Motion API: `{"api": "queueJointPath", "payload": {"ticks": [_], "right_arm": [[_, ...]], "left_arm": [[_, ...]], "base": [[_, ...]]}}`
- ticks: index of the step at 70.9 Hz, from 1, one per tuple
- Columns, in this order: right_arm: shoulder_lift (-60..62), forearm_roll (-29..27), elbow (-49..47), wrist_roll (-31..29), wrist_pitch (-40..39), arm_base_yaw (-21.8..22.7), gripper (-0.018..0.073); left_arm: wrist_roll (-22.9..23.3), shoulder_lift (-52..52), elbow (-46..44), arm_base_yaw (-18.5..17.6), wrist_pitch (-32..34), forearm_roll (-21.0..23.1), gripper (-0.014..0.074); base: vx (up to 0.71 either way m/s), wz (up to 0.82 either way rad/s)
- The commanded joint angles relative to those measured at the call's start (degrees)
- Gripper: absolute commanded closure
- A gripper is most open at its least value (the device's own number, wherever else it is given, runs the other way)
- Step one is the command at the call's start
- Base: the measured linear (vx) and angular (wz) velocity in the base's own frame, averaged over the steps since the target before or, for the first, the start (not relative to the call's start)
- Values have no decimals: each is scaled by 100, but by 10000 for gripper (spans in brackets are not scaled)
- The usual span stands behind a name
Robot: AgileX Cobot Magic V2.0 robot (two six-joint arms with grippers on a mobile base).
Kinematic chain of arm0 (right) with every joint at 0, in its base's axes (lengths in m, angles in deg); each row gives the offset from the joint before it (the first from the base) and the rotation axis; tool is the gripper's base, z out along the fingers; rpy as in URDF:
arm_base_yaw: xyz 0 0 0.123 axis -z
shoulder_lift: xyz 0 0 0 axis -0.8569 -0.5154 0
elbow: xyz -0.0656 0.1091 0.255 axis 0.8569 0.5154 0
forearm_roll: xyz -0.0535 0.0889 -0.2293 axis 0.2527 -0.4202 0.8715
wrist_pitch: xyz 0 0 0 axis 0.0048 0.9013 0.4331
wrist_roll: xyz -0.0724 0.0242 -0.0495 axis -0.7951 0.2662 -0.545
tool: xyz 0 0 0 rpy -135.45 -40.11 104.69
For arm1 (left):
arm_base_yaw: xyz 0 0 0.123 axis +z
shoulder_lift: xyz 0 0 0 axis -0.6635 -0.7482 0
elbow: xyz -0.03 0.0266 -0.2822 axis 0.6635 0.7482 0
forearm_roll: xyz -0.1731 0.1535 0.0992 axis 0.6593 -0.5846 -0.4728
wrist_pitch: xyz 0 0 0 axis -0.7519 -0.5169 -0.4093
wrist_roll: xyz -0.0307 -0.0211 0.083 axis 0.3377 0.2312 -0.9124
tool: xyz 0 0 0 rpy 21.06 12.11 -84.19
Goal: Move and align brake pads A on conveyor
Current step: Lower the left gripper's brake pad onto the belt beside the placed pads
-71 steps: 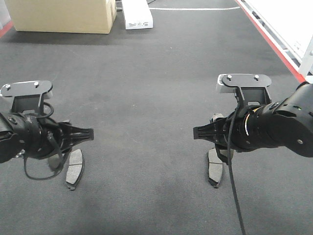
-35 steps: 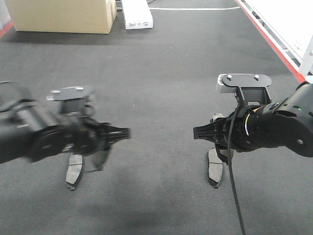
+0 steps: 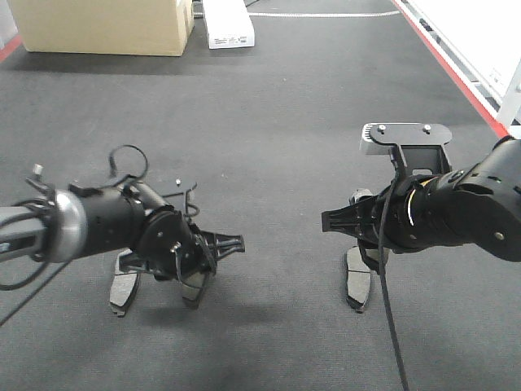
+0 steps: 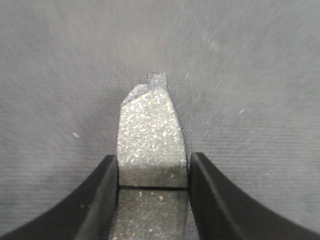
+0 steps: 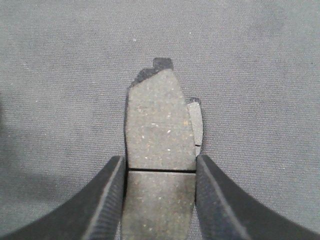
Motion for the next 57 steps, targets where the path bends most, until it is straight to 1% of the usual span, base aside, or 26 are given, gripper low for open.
{"api": "queueJointPath", "payload": {"ticks": [1, 9, 17, 23, 36, 41, 50, 57], "right_arm": [[204, 170, -161, -8, -308, 5, 565], [204, 170, -161, -8, -308, 5, 565], [204, 170, -161, -8, -308, 5, 565], [204, 170, -161, -8, -308, 5, 565], [204, 170, -161, -8, -308, 5, 565], [204, 170, -161, -8, -308, 5, 565], [204, 170, -161, -8, -308, 5, 565], [204, 170, -161, -8, -308, 5, 565]], "left_arm": [[11, 190, -187, -15, 333, 23, 478], [11, 139, -187, -15, 332, 23, 469], [11, 132, -187, -15, 288, 23, 436], [11, 132, -187, -15, 288, 23, 386], [11, 170, -187, -15, 309, 17, 242], [11, 269, -187, -15, 289, 17, 207], [-1, 616, -187, -15, 267, -147, 195], [-66, 990, -187, -22, 38, -363, 200]], "base": [[0, 0], [0, 0], [0, 0], [0, 0], [0, 0], [0, 0], [0, 0], [0, 0]]}}
